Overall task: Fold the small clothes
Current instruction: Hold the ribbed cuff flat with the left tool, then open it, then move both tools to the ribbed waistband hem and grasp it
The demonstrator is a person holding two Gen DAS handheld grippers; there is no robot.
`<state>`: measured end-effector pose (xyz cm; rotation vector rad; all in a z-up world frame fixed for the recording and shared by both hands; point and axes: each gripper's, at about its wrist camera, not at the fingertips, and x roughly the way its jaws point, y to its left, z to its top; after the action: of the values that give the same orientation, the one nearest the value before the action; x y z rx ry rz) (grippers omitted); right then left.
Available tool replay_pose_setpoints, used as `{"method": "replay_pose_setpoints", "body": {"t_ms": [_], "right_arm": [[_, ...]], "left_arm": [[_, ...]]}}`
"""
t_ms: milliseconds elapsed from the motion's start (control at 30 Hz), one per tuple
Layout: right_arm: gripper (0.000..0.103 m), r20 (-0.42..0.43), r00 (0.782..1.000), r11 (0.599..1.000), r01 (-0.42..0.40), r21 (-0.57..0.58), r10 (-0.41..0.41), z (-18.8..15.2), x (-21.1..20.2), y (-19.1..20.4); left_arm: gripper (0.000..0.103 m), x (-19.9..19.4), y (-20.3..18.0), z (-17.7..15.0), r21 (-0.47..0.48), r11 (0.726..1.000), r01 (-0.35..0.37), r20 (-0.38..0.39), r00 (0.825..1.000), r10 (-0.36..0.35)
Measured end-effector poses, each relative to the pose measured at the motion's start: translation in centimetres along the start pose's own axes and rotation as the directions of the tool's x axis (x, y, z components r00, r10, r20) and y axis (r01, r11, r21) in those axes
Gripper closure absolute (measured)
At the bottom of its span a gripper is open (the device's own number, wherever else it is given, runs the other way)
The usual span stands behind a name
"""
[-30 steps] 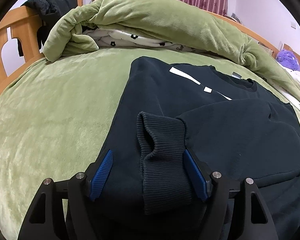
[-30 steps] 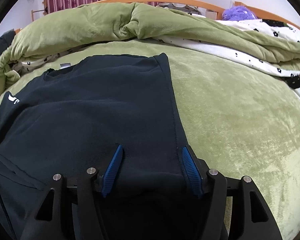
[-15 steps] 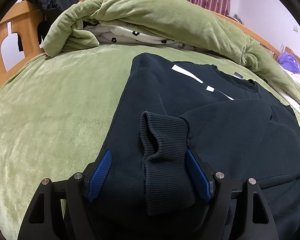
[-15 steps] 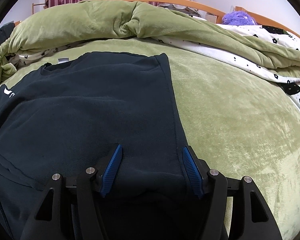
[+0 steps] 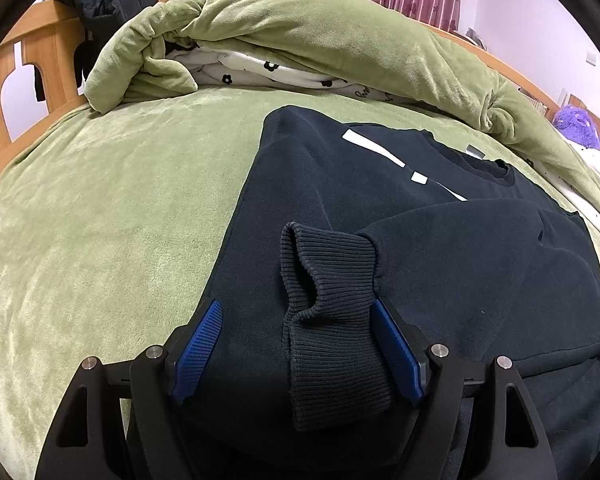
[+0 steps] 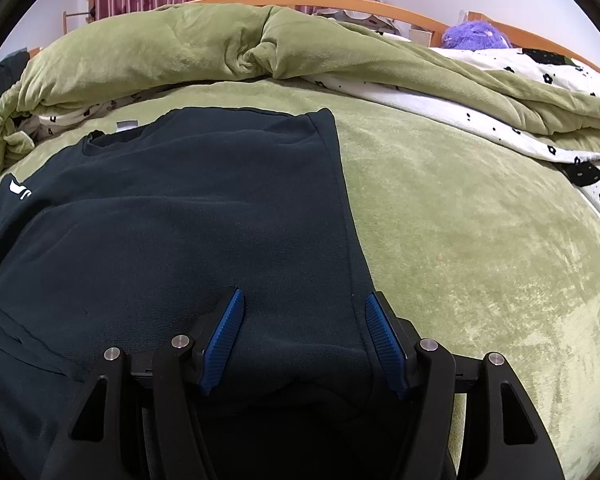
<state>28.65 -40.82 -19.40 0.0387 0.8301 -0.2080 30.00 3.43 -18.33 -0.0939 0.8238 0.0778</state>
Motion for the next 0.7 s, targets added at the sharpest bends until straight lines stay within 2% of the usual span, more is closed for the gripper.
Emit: {"method": "replay_pose_setpoints", "body": {"t_ms": [200,333,600,700], "right_arm": [[0.033,-0.001,1.0,0.999,-0.005,0.041,0.005,0.0,-0.3,-0.7],[0.033,-0.024,0.999,0.997,-0.02,0.068,0.022,-0.1,-1.5,-1.7],[0.033,-0.005,0.999,0.999,-0.036,-0.014,0.036,-4.0,-8.8,-3.5],[0.033,-0.007,0.999,0.999,-0.051,-0.006,0.051,-5.9,-11.5,-5.0]], "left_arm": [[0.027,-0.8,0.3,0.0,-0.012,1.0,0.025,-0.003,1.0,-0.025],[0.027,-2.9,0.8,-0.7,-0.016,1.0,0.026,-0.004,1.0,-0.026],[0.028,-9.9,1.9,-3.9,-0.007,0.999,0.039,0.012,0.999,-0.038],[0.028,-12.6,2.5,-5.3,-0.011,0.999,0.047,0.024,0.999,-0.046]]}}
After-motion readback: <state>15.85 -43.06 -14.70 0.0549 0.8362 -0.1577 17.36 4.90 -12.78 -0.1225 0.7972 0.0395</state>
